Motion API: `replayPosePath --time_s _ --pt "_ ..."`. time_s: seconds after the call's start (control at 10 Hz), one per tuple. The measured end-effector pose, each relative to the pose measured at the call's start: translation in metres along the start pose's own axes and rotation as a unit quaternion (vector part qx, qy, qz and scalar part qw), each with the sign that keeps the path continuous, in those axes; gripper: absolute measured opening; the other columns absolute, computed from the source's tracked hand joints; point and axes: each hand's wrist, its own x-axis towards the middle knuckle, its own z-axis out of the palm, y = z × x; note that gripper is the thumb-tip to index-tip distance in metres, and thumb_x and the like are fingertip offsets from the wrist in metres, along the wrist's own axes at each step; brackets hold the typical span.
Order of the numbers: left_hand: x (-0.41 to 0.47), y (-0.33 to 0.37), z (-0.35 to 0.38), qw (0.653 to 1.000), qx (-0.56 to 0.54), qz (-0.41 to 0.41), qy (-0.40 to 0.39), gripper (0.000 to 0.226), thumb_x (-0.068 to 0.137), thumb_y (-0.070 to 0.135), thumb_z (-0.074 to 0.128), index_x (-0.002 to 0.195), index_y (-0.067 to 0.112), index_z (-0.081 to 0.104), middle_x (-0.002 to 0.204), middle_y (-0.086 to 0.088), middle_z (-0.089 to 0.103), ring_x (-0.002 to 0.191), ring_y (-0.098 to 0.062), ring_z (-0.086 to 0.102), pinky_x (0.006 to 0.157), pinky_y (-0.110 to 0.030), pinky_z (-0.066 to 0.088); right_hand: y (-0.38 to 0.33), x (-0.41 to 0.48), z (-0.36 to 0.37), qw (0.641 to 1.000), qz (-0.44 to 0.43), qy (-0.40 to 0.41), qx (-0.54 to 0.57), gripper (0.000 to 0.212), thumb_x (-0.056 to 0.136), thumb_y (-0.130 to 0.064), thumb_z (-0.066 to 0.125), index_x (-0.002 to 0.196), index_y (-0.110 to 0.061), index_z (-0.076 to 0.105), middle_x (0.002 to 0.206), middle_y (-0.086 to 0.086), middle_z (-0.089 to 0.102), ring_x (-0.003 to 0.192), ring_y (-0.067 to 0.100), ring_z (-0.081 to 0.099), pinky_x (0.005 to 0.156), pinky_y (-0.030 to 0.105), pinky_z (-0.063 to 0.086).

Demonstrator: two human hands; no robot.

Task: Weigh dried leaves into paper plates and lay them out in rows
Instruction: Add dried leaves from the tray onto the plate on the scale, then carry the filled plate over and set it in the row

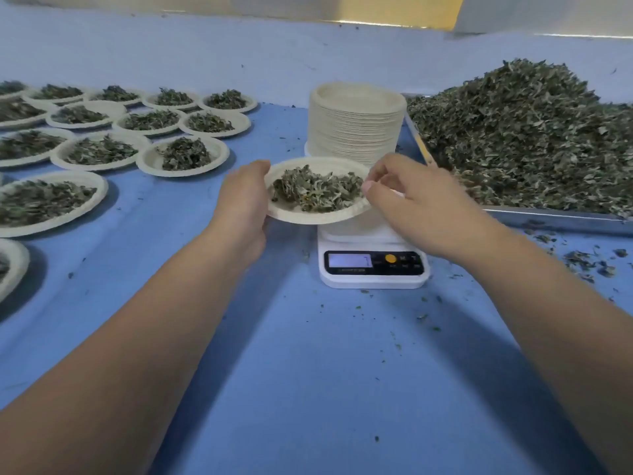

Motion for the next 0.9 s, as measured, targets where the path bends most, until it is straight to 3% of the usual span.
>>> replayPosePath --time_s 0.1,0.2,0.3,0.4,0.5,0.6,0.7,0.8,0.9 --pt "-0.001 0.024 -0.037 0.998 -0.024 0.015 0.052 0.016 0.102 0.021 0.053 0.102 0.015 0.068 0.078 -0.002 0.074 0.072 -0.019 0.073 0.07 -0.037 0.06 -0.035 0.017 0.014 0.994 -0.043 -0.1 0.013 0.028 0.086 -0.064 0.054 0.103 -0.042 0.061 0.112 -0.017 0.064 0.104 0.012 0.06 0.087 0.032 0.046" --pt "0.001 0.035 -0.078 0.995 -0.026 0.004 0.091 0.018 0.103 0.02 0.05 0.103 0.016 0.068 0.101 -0.008 0.078 0.096 -0.027 0.075 0.087 -0.047 0.06 -0.062 0.039 0.041 0.985 -0.097 -0.14 -0.018 0.034 0.084 -0.063 0.064 0.113 -0.045 0.062 0.118 -0.019 0.057 0.101 0.003 0.052 0.077 0.014 0.036" --pt "0.003 0.038 -0.12 0.987 0.009 0.006 0.159 0.017 0.1 0.021 0.048 0.093 0.016 0.063 0.094 -0.006 0.066 0.092 -0.026 0.062 0.082 -0.042 0.053 -0.087 0.059 0.076 0.974 -0.146 -0.168 -0.043 0.038 0.084 -0.062 0.065 0.116 -0.042 0.063 0.123 -0.017 0.06 0.106 0.007 0.054 0.086 0.024 0.043" --pt "0.003 0.037 -0.147 0.971 0.05 0.029 0.234 0.02 0.103 0.017 0.042 0.091 0.013 0.057 0.087 -0.006 0.052 0.081 -0.023 0.05 0.076 -0.032 0.043 -0.107 0.074 0.11 0.967 -0.161 -0.193 -0.04 0.035 0.087 -0.058 0.067 0.116 -0.039 0.065 0.123 -0.011 0.062 0.11 0.013 0.053 0.089 0.03 0.041" --pt "-0.002 0.033 -0.166 0.952 0.04 0.066 0.296 0.035 0.102 0.012 0.041 0.124 -0.005 0.062 0.109 -0.024 0.065 0.071 -0.019 0.052 0.061 -0.024 0.039 -0.121 0.087 0.135 0.966 -0.166 -0.192 -0.04 0.036 0.088 -0.056 0.067 0.119 -0.038 0.065 0.119 -0.008 0.061 0.106 0.013 0.052 0.086 0.03 0.039" --pt "0.005 0.026 -0.173 0.951 0.103 0.065 0.283 0.043 0.1 0.012 0.043 0.14 0.001 0.056 0.141 -0.016 0.059 0.103 -0.023 0.064 0.072 -0.021 0.05 -0.126 0.097 0.152 0.967 -0.167 -0.188 -0.051 0.04 0.089 -0.057 0.066 0.124 -0.036 0.064 0.111 -0.011 0.06 0.102 0.011 0.05 0.085 0.027 0.037" --pt "0.002 0.022 -0.172 0.959 0.142 0.069 0.236 0.057 0.099 0.016 0.044 0.156 0.016 0.041 0.153 0.003 0.047 0.076 0.024 0.052 0.049 0.004 0.032 -0.125 0.103 0.162 0.967 -0.159 -0.184 -0.069 0.04 0.089 -0.058 0.065 0.123 -0.036 0.064 0.095 -0.017 0.053 0.096 0.011 0.049 0.079 0.027 0.035" --pt "-0.001 0.017 -0.171 0.961 0.165 0.065 0.212 0.04 0.098 0.019 0.044 0.131 0.033 0.06 0.13 0.017 0.058 0.101 0.001 0.053 0.077 -0.013 0.036 -0.124 0.106 0.169 0.97 -0.156 -0.168 -0.086 0.041 0.089 -0.058 0.065 0.124 -0.036 0.063 0.104 -0.012 0.056 0.096 0.012 0.047 0.079 0.028 0.033" --pt "-0.004 0.015 -0.17 0.952 0.205 0.064 0.219 0.02 0.098 0.019 0.043 0.092 0.036 0.052 0.092 0.024 0.044 0.071 0.012 0.045 0.075 -0.024 0.034 -0.125 0.108 0.172 0.973 -0.151 -0.15 -0.086 0.044 0.09 -0.057 0.064 0.128 -0.035 0.061 0.118 -0.006 0.062 0.107 0.018 0.053 0.081 0.028 0.034"
